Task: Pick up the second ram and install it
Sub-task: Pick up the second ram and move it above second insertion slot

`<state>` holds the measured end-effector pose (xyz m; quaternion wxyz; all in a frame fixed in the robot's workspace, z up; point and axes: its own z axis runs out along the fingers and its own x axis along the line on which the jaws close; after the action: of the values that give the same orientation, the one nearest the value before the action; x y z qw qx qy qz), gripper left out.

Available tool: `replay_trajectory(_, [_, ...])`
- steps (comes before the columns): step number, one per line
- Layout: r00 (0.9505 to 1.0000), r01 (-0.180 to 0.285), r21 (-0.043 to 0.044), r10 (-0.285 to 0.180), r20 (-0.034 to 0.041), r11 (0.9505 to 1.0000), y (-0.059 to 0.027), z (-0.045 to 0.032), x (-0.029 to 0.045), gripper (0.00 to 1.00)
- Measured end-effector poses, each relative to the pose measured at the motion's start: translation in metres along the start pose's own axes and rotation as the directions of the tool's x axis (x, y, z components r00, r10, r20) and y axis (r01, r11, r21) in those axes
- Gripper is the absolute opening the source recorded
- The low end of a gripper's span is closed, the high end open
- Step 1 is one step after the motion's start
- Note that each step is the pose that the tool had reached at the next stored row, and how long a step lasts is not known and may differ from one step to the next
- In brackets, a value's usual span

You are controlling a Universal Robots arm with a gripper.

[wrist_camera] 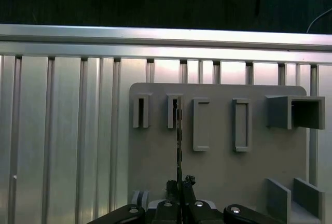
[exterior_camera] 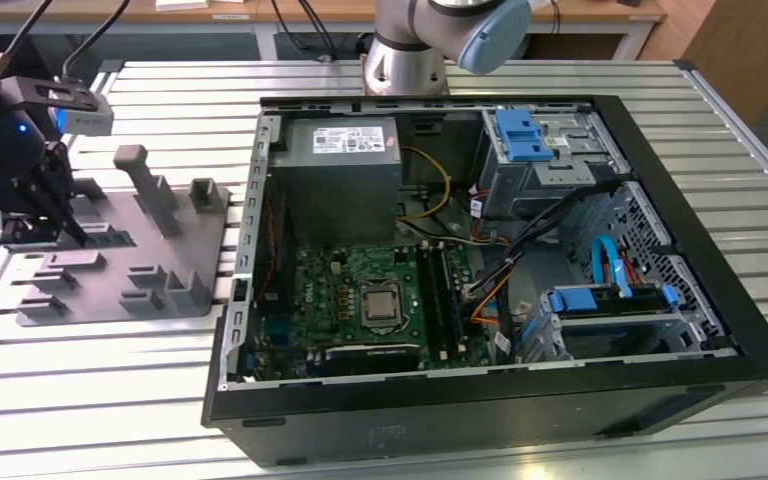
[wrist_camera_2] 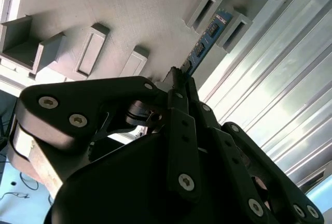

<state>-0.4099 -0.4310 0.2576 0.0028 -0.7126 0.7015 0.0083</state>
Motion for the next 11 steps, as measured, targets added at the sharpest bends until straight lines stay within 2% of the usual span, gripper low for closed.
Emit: replay_trajectory(11, [1.0000, 0.000, -0.0001, 0.000, -0.0001, 1.0000, 0.0001, -0.0082, -0.0001, 0.14])
